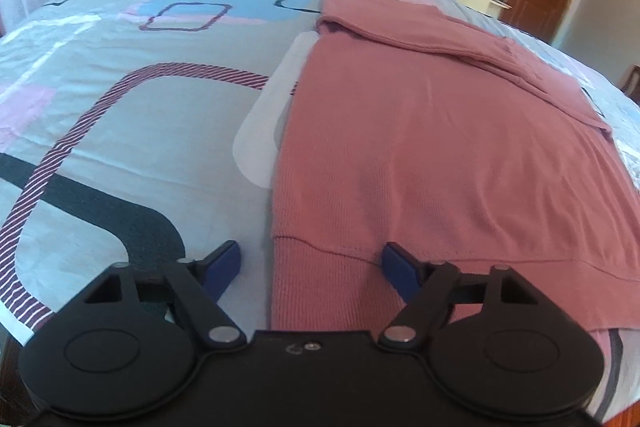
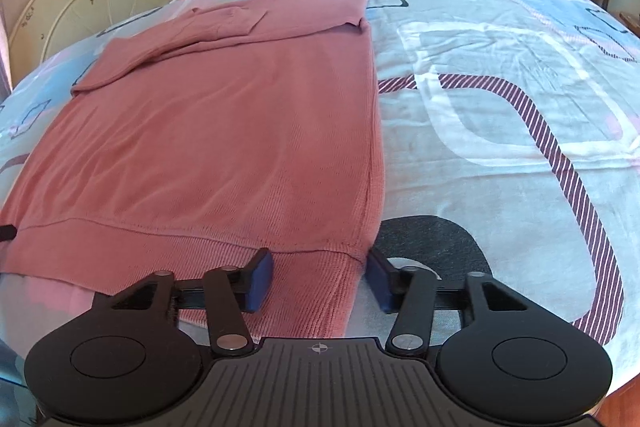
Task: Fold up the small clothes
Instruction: 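Close both tools on the ribbed hem of the pink sweatshirt, then lift the hem with both tools, fold it toward the collar, open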
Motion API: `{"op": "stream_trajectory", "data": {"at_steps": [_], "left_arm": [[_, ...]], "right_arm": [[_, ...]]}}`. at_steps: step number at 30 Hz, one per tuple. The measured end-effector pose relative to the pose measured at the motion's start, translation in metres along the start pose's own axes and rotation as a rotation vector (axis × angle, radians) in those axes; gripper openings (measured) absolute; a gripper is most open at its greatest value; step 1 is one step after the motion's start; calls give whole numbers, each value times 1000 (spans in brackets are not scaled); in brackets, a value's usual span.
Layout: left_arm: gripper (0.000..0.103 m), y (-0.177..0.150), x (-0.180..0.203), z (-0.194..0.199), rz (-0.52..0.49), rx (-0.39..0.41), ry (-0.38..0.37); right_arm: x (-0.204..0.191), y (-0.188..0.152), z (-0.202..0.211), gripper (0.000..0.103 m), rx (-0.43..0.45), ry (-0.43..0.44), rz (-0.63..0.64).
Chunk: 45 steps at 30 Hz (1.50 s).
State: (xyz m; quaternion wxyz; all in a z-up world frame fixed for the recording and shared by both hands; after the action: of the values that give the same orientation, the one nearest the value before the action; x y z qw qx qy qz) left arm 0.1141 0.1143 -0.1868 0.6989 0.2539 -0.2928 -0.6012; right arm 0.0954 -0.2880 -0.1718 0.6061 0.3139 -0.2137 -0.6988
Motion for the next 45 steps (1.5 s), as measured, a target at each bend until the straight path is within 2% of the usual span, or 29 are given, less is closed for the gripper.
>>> {"op": "stream_trajectory", "data": {"at_steps": [5,8,12,16,17,19,21,26,35,40,45], "left_arm": [[34,0,9,3,-4,-45,-71],[17,2,11,4,42,-78,-121],[18,-1,11,2,52,-98,-139],[14,1,13,1,66,-114,-161],[10,1,14,1,64,-118,-171],[9,5,17,-1,58,-119,-187],[8,12,22,0,44,-109,-209],[8,34,32,4,38,-57,-251],[8,104,47,-2,110,59,-331],[8,153,58,-21,130,119,-355],[8,201,67,-52,159,172,-375]], "right_arm": [[0,1,0,29,-11,11,-19],[-1,3,-1,28,-20,17,-22],[0,3,0,36,-39,18,-19],[0,0,2,36,-61,20,-34],[-1,0,3,35,-66,20,-37],[-3,0,3,21,-72,22,-31],[-5,4,4,15,-82,49,-48],[-12,20,9,14,-68,102,-66],[-13,90,12,13,47,200,-203],[-10,142,-5,13,118,194,-218],[-2,195,-39,13,163,185,-255]]}}
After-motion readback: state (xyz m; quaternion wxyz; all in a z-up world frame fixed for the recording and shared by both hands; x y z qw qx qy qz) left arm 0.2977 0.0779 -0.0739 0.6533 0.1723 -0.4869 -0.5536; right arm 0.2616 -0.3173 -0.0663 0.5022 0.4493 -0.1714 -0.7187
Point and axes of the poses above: each gripper's, at about its wrist camera, not at the fingertips, and z roughly against the way its jaws point, x to its right, y to its top, the point moved 9 cm from there along -z, roughly the way its jaws point, and after that the axes turned 8 degrees about x, right-handed, at the moved point
